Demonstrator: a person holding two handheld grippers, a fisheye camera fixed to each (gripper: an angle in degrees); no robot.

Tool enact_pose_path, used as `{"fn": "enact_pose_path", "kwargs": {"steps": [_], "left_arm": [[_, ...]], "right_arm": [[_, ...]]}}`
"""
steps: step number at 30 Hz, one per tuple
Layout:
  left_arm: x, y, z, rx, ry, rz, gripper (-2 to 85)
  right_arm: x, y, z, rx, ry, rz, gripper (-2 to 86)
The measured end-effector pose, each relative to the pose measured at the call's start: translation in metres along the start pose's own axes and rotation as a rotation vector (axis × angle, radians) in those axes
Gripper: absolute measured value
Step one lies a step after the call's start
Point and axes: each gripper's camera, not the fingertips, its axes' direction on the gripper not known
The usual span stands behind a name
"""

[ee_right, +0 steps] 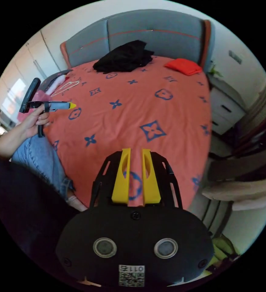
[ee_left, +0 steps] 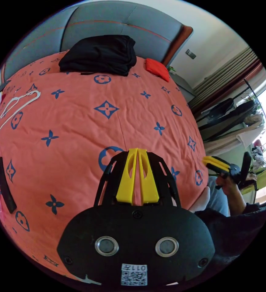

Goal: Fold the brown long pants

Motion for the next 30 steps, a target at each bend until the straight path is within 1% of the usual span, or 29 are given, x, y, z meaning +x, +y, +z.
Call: {"fn": "enact_pose_path", "kwargs": {"steps": [1, 2, 4, 5, 7, 9, 11, 13, 15, 18, 20, 22, 26, 28, 30], "left_arm": [[0.004, -0.001, 0.005, -0.012, -0.018, 0.007, 0.0], [0.006, -0.002, 0.007, -0.019, -0.035, 0.010, 0.0], [0.016, -0.002, 0.013, -0.027, -0.143, 0.022, 0.0], [0.019, -0.002, 0.013, -0.022, -0.172, 0.032, 0.0], [0.035, 0.000, 0.013, 0.017, -0.271, 0.094, -0.1], [0.046, 0.001, 0.016, 0.033, -0.328, 0.138, -0.2], [0.054, 0.000, 0.023, 0.014, -0.351, 0.167, -0.2], [0.058, -0.003, 0.035, -0.038, -0.363, 0.173, -0.3], [0.059, -0.004, 0.041, -0.058, -0.369, 0.165, -0.4], [0.062, -0.005, 0.049, -0.068, -0.385, 0.158, -0.4], [0.065, -0.007, 0.057, -0.083, -0.396, 0.166, -0.4], [0.069, -0.010, 0.069, -0.113, -0.413, 0.193, -0.4], [0.072, -0.011, 0.075, -0.112, -0.402, 0.218, -0.2], [0.070, -0.011, 0.075, -0.100, -0.371, 0.202, -0.1], [0.070, -0.011, 0.076, -0.099, -0.362, 0.197, -0.1]], "right_arm": [[0.028, 0.014, -0.021, 0.030, 0.105, 0.056, 1.3], [0.043, 0.021, -0.032, 0.045, 0.151, 0.088, 1.4], [0.105, 0.050, -0.081, 0.128, 0.281, 0.206, 1.4], [0.120, 0.057, -0.094, 0.157, 0.293, 0.231, 1.4], [0.179, 0.082, -0.151, 0.267, 0.307, 0.354, 1.4], [0.219, 0.094, -0.190, 0.326, 0.335, 0.396, 1.3], [0.259, 0.100, -0.225, 0.365, 0.433, 0.416, 1.3], [0.312, 0.100, -0.268, 0.416, 0.572, 0.436, 1.5], [0.355, 0.096, -0.301, 0.466, 0.624, 0.486, 2.0], [0.428, 0.086, -0.355, 0.525, 0.578, 0.583, 2.6], [0.465, 0.081, -0.379, 0.556, 0.610, 0.626, 2.1], [0.509, 0.075, -0.404, 0.590, 0.691, 0.709, 1.4], [0.567, 0.070, -0.431, 0.648, 0.680, 0.799, 1.5], [0.600, 0.070, -0.445, 0.723, 0.647, 0.844, 2.5], [0.621, 0.070, -0.453, 0.755, 0.670, 0.899, 3.2]]}}
